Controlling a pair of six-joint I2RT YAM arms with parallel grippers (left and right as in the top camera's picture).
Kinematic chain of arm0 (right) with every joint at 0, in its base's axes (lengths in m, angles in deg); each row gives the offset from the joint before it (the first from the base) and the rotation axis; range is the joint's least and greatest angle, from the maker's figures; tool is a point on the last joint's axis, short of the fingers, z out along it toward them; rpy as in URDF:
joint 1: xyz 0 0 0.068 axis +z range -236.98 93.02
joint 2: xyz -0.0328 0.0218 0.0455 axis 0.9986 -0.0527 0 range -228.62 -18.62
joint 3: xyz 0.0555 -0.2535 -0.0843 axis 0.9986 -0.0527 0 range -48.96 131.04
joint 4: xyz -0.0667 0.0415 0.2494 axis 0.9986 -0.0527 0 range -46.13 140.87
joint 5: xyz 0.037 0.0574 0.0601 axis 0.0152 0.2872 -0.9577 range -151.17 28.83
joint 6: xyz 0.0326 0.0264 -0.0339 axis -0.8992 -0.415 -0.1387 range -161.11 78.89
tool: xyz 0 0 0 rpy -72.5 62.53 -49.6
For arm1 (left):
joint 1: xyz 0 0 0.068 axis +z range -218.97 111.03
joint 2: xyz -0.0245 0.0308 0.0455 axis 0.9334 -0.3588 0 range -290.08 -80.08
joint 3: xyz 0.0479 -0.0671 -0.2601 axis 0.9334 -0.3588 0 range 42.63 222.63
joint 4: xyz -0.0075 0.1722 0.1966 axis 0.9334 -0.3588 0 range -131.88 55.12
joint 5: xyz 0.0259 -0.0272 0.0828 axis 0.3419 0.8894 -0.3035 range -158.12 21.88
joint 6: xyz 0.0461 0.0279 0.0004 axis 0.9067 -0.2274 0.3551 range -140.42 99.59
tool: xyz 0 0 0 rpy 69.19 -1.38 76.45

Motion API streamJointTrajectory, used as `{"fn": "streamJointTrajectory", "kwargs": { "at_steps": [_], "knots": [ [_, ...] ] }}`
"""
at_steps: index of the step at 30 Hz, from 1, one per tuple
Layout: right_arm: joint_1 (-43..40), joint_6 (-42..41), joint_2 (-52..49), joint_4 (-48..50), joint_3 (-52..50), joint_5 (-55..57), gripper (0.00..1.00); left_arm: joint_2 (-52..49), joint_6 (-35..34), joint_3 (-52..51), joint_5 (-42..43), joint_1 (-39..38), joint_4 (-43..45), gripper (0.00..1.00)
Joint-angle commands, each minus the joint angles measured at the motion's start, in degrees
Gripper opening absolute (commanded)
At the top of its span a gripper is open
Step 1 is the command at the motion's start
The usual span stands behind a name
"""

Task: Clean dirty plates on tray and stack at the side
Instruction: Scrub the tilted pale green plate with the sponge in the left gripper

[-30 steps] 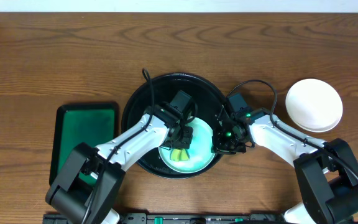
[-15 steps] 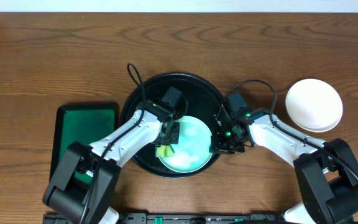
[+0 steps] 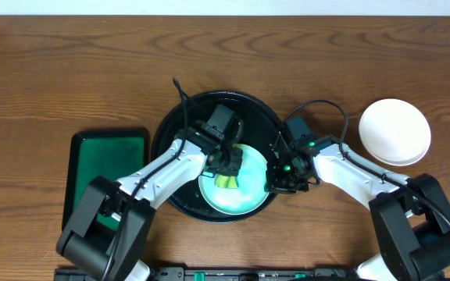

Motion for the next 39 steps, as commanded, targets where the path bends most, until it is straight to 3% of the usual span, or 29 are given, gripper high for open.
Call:
{"fn": "streamJointTrajectory", "kwargs": {
  "at_steps": [1, 10, 16, 30, 39],
  "knots": [
    [0.09, 0.04, -1.01, -0.72, 0.11, 2.01, 0.11, -0.85, 5.05, -0.79, 7.19, -0.17, 1.18, 0.07],
    [0.09, 0.04, -1.01, -0.70, 0.11, 2.01, 0.11, -1.46, 7.45, -0.94, 11.74, -0.17, 2.10, 0.07],
    [0.09, 0.04, -1.01, -0.70, 0.11, 2.01, 0.10, -7.30, 7.06, -1.09, 13.35, -0.15, 1.16, 0.07],
    [0.09, 0.04, -1.01, -0.66, 0.11, 2.03, 0.10, -3.54, -5.46, -0.98, -23.63, -0.13, -10.40, 0.07],
    [0.09, 0.07, -1.01, -0.46, 0.11, 2.03, 0.10, -2.10, -6.78, -0.98, -25.86, -0.26, -13.90, 0.07]
  ]
}}
